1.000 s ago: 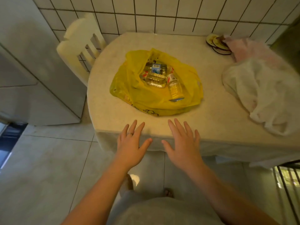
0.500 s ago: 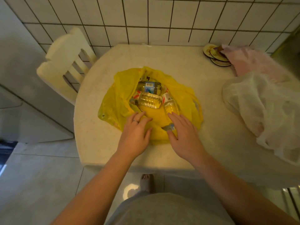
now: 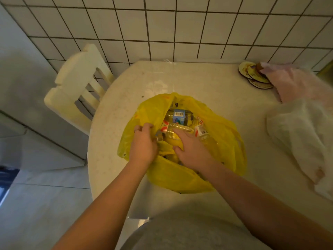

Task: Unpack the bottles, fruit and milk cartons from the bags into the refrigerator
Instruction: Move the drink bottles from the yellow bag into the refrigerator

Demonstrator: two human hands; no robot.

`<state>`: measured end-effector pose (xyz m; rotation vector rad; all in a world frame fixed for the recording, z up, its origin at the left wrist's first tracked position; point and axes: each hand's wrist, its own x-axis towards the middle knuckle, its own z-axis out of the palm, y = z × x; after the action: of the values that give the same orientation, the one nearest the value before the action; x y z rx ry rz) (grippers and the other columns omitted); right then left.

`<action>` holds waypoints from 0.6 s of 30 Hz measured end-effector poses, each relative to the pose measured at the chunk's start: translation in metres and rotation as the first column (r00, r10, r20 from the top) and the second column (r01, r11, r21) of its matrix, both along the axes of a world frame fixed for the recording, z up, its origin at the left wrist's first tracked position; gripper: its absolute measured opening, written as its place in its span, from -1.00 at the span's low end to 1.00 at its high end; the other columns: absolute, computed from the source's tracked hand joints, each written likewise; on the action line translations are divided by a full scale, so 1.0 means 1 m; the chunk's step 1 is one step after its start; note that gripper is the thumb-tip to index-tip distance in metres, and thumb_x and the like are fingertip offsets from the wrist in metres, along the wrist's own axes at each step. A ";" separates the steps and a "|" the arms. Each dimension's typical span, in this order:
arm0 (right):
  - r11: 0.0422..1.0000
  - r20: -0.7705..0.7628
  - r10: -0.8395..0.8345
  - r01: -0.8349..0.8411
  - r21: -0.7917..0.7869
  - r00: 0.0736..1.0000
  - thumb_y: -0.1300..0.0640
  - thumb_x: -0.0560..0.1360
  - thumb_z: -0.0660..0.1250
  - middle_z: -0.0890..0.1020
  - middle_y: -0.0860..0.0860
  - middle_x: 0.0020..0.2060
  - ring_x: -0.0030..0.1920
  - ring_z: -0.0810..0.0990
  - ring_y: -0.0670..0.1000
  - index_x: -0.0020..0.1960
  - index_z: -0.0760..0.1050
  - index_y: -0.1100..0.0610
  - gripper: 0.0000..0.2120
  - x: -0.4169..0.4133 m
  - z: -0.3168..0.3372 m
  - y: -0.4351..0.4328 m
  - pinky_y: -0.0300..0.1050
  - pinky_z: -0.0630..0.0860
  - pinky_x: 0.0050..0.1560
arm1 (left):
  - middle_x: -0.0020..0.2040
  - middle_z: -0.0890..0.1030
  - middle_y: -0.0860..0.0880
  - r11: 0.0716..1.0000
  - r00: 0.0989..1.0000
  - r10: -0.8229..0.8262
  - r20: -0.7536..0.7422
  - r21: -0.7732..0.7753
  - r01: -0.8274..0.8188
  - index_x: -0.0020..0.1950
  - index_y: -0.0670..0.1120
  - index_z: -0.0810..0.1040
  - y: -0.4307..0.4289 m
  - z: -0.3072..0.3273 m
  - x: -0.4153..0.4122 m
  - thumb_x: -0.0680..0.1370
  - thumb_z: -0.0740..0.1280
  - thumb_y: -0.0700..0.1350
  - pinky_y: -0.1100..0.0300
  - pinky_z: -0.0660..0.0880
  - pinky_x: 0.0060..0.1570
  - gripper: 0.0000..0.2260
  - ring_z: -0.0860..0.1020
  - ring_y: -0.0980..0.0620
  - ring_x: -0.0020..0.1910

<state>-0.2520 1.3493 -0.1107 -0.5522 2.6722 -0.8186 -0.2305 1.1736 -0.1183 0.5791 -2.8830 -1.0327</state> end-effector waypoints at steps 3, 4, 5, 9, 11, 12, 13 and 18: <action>0.996 0.044 0.087 -0.087 0.009 0.995 0.06 0.60 0.28 0.39 0.03 0.46 0.44 0.34 0.11 0.55 0.19 -0.05 -0.44 -0.017 0.000 -0.019 0.12 0.35 0.41 | 0.22 0.46 -0.11 1.000 0.999 0.004 -0.037 0.026 -0.003 0.25 -0.02 0.53 -0.025 -0.002 0.004 0.49 0.32 -0.29 -0.03 0.51 0.09 -0.64 0.54 -0.13 0.08; 0.994 0.045 0.108 -0.109 0.022 0.993 0.05 0.61 0.27 0.40 0.03 0.46 0.43 0.35 0.11 0.56 0.18 -0.05 -0.44 -0.022 0.000 -0.025 0.10 0.36 0.40 | 0.19 0.47 -0.10 1.000 0.999 0.012 -0.045 0.019 -0.011 0.23 -0.02 0.55 -0.035 -0.003 0.005 0.49 0.32 -0.30 -0.02 0.52 0.08 -0.65 0.53 -0.12 0.07; 0.991 0.043 0.130 -0.131 0.040 0.991 0.03 0.61 0.26 0.40 0.03 0.46 0.42 0.37 0.11 0.56 0.17 -0.06 -0.44 -0.027 -0.001 -0.030 0.09 0.38 0.38 | 0.17 0.48 -0.09 1.000 0.998 0.025 -0.049 0.016 -0.024 0.22 -0.02 0.56 -0.046 -0.005 0.006 0.49 0.31 -0.30 0.01 0.51 0.07 -0.66 0.53 -0.11 0.05; 0.980 0.063 0.194 -0.196 0.034 0.979 0.01 0.62 0.25 0.35 0.02 0.49 0.42 0.38 0.09 0.57 0.13 -0.08 -0.43 -0.041 -0.001 -0.048 0.09 0.45 0.33 | 0.08 0.49 -0.07 0.994 0.993 0.111 -0.048 0.019 -0.110 0.17 -0.06 0.57 -0.078 -0.011 0.010 0.53 0.32 -0.29 0.14 0.42 -0.05 -0.75 0.48 -0.02 -0.05; 0.979 0.101 0.200 -0.203 0.020 0.975 0.00 0.61 0.28 0.33 0.01 0.51 0.44 0.37 0.09 0.57 0.11 -0.11 -0.41 -0.048 -0.006 -0.053 0.12 0.46 0.34 | 0.02 0.51 -0.06 0.984 0.983 0.180 -0.041 0.009 -0.180 0.09 -0.07 0.57 -0.090 -0.015 0.013 0.53 0.32 -0.29 0.12 0.43 -0.11 -0.80 0.49 -0.04 -0.08; 0.980 0.133 0.195 -0.198 0.013 0.972 0.00 0.61 0.29 0.32 0.01 0.51 0.44 0.37 0.09 0.57 0.11 -0.13 -0.39 -0.051 -0.009 -0.055 0.14 0.48 0.33 | -0.01 0.53 -0.07 0.971 0.970 0.238 -0.037 -0.009 -0.239 0.06 -0.08 0.58 -0.100 -0.017 0.016 0.51 0.30 -0.31 0.11 0.44 -0.12 -0.80 0.51 -0.06 -0.08; 0.982 0.173 0.185 -0.188 -0.002 0.967 -0.01 0.60 0.31 0.33 0.00 0.51 0.43 0.39 0.09 0.57 0.11 -0.15 -0.38 -0.054 -0.012 -0.056 0.15 0.50 0.30 | -0.03 0.56 -0.10 0.950 0.950 0.311 -0.036 -0.022 -0.312 0.03 -0.10 0.59 -0.111 -0.020 0.020 0.49 0.28 -0.35 0.09 0.45 -0.13 -0.77 0.53 -0.10 -0.07; 0.994 0.422 0.048 -0.001 -0.109 0.905 -0.08 0.55 0.37 0.34 0.05 0.50 0.39 0.43 0.12 0.59 0.11 -0.05 -0.29 -0.061 -0.023 -0.069 -0.01 0.52 0.19 | 0.18 0.56 -0.17 0.934 0.915 0.341 0.214 0.033 -0.356 0.27 -0.12 0.53 -0.155 -0.018 0.042 0.51 0.36 -0.32 0.14 0.45 -0.25 -0.66 0.51 -0.09 -0.03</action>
<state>-0.3131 1.2806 -0.1338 -0.3771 2.2291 -0.9550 -0.1885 1.0186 -0.1365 1.2210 -2.7593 -1.0752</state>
